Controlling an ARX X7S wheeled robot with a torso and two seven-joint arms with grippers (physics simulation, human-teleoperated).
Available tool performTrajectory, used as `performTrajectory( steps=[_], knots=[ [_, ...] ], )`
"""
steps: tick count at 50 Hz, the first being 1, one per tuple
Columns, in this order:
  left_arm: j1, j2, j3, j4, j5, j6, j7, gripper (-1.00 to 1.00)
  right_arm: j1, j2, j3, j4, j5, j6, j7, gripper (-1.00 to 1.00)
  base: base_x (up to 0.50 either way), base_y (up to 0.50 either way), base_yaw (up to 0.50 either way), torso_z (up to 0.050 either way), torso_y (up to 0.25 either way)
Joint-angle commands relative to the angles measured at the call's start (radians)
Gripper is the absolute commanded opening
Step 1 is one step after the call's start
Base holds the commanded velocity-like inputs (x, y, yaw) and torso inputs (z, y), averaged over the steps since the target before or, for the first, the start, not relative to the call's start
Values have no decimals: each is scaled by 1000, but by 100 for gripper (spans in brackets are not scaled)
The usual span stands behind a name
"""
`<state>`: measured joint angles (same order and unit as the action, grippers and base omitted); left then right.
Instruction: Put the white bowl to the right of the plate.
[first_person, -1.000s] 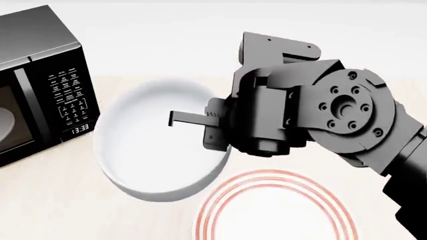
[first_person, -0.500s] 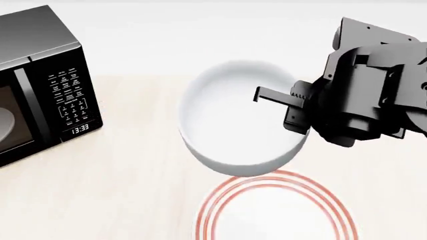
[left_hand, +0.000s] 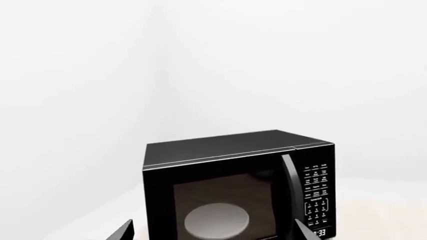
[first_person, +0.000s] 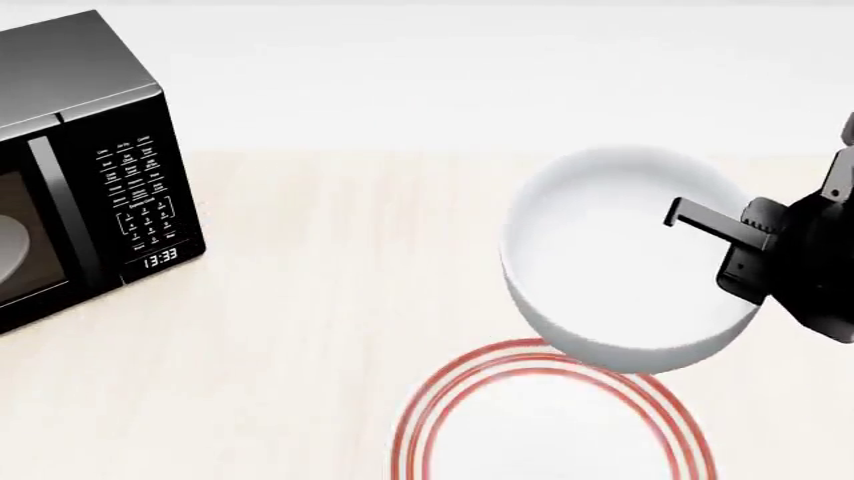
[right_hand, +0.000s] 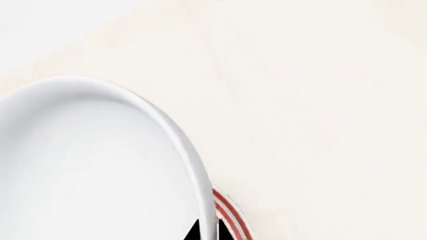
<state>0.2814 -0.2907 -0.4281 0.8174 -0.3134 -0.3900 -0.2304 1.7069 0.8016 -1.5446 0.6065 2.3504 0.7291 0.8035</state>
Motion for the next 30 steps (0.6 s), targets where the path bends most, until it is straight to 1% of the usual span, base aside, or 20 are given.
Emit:
performTrajectory(
  steps=[1,9,13,17,30],
  knots=[
    [-19,-9,33,-15,21,-13,-13,100,-9,103,18,20,-15,-7,-24,-100,0,0,0,0,0],
    [-25,-14,43,-22,25,-17,-16,100,-26,142,17,44,-9,-16,-24,-100,0,0,0,0,0],
    [-23,-15,48,-21,29,-15,-18,100,-26,136,9,115,-16,8,-55,-100,0,0,0,0,3],
    [-22,-17,50,-23,23,-14,-14,100,-32,157,8,108,-21,-6,-42,-100,0,0,0,0,0],
    [-15,-21,58,-15,20,-10,-14,100,-51,223,2,148,-27,10,-74,-100,0,0,0,0,0]
  ],
)
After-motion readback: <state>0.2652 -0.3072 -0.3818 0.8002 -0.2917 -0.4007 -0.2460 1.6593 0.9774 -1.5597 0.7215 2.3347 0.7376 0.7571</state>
